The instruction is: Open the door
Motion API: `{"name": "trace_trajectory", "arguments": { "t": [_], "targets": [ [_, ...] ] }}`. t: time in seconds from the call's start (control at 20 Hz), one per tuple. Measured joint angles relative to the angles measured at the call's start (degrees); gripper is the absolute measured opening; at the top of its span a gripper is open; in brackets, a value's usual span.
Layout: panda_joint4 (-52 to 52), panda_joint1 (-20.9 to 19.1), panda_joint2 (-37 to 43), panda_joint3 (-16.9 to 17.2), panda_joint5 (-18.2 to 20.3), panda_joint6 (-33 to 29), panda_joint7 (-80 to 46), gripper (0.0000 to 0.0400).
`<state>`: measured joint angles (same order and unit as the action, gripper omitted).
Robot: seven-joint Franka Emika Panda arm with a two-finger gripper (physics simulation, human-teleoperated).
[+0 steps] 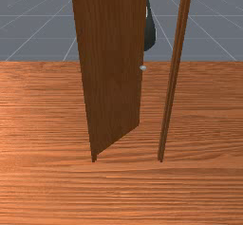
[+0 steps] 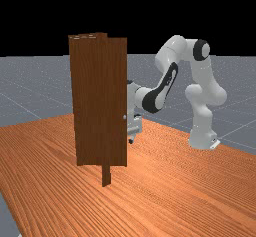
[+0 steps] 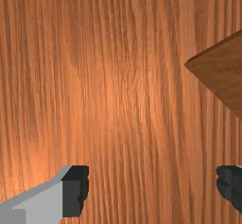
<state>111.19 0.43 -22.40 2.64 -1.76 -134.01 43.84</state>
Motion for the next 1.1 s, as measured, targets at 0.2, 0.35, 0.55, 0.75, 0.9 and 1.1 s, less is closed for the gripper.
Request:
{"name": "trace_trajectory", "arguments": {
  "t": [0.2, 0.35, 0.55, 0.75, 0.9, 1.1],
  "targets": [
    [0.0, 0.0, 0.0, 0.0, 0.0, 0.0, 0.0, 0.0054],
    [-0.01, 0.05, 0.01, 0.05, 0.0, 0.04, -0.26, 0.0012],
    [11.2, 0.65, 7.51, 0.8, -0.53, -3.83, -4.68, 0.0002],
    [33.3, -0.33, 24.24, 0.66, -1.68, -9.13, -6.99, 0.0],
    [37.26, -0.5, 27.75, 0.77, -2.04, -9.81, -3.88, 0.0],
    [36.05, 0.43, 27.23, -4.66, -0.9, -8.13, -35.11, 0.0]
  ]
}}
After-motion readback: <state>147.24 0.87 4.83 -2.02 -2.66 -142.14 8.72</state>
